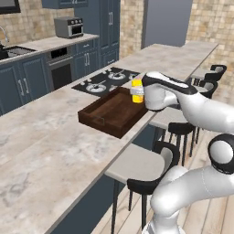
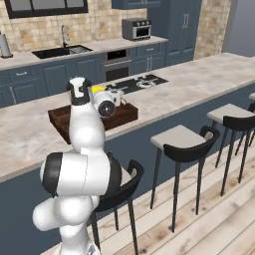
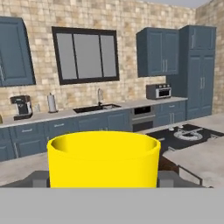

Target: There is a tray on the dining counter. Grab the cup, mug, and pitcher and place them on the tray. The pitcher may be placed next to the tray if it cannot fit the tray.

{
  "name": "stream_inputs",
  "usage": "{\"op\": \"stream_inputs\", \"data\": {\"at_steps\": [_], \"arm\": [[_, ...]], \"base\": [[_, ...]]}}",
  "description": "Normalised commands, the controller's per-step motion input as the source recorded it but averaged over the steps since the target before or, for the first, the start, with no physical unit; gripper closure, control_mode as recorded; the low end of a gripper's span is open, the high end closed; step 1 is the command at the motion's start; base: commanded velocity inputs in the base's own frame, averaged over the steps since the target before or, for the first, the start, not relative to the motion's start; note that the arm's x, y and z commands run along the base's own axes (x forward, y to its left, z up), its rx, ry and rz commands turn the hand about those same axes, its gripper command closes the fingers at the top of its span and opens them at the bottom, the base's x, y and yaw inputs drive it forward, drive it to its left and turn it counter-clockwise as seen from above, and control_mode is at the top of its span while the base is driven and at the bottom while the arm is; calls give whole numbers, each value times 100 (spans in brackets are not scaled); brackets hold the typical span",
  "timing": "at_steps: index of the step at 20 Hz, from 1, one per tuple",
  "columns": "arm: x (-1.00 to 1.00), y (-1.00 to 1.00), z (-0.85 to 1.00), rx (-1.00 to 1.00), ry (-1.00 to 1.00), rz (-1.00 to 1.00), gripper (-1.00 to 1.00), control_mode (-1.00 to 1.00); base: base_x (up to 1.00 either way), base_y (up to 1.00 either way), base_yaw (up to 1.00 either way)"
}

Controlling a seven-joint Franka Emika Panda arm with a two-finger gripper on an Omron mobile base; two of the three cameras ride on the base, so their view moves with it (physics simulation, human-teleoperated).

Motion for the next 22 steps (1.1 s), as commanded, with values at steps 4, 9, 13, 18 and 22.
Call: {"op": "stream_inputs", "data": {"at_steps": [4,9,13,18,22], "arm": [[29,0,-32,0,0,1,100,-100],[28,0,-31,0,0,2,100,-100],[28,0,-31,0,0,2,100,-100],[33,0,-10,0,0,1,100,-100],[38,0,0,0,0,0,100,-100]], "base": [[0,0,0],[0,0,0],[0,0,0],[0,0,0],[0,0,0]]}}
